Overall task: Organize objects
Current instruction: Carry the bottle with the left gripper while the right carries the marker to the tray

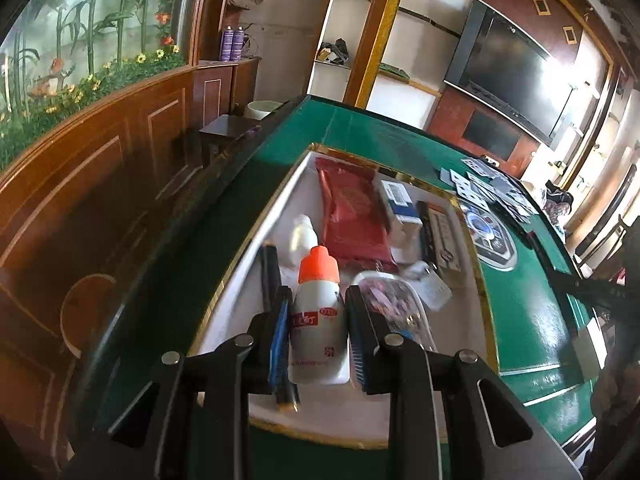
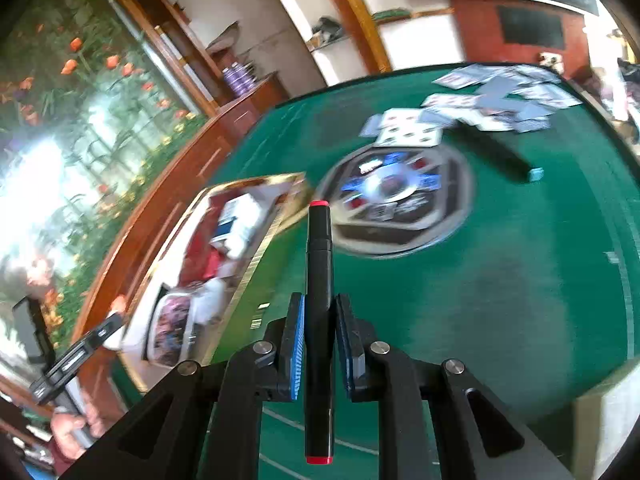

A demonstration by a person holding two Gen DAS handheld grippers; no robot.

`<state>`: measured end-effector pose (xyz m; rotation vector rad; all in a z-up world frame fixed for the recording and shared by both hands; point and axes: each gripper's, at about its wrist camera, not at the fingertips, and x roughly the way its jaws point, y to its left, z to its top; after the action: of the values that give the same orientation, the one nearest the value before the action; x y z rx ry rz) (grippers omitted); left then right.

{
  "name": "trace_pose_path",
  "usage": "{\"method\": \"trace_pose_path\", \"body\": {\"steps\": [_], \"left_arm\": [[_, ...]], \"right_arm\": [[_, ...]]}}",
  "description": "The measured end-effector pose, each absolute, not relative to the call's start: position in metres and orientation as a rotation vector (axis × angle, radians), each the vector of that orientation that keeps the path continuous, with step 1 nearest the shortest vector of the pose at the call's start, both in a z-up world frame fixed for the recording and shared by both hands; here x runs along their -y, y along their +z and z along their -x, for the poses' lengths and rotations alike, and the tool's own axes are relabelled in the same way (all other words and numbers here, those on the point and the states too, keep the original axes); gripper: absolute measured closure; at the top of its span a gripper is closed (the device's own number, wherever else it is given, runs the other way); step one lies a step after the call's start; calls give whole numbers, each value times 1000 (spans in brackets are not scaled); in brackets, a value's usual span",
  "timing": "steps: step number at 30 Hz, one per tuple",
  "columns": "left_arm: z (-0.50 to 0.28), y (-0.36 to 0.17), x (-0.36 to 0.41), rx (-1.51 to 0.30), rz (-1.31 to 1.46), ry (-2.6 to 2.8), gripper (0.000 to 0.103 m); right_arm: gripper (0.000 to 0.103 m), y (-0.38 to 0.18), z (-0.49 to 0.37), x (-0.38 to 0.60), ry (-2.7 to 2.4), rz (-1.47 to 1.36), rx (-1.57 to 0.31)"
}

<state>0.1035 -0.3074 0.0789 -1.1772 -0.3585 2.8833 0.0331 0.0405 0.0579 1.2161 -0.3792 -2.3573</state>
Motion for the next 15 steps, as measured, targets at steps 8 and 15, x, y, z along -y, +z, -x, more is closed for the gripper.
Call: {"method": "trace_pose_path", "body": {"steps": [8, 15], "left_arm": [[-22, 92, 309, 279, 1251, 2826, 77], [55, 72, 297, 164, 1401, 2801, 77]], "right_arm": [[86, 49, -21, 29, -2199, -1278, 368], [86, 39, -15, 76, -2098, -1325, 349]]}}
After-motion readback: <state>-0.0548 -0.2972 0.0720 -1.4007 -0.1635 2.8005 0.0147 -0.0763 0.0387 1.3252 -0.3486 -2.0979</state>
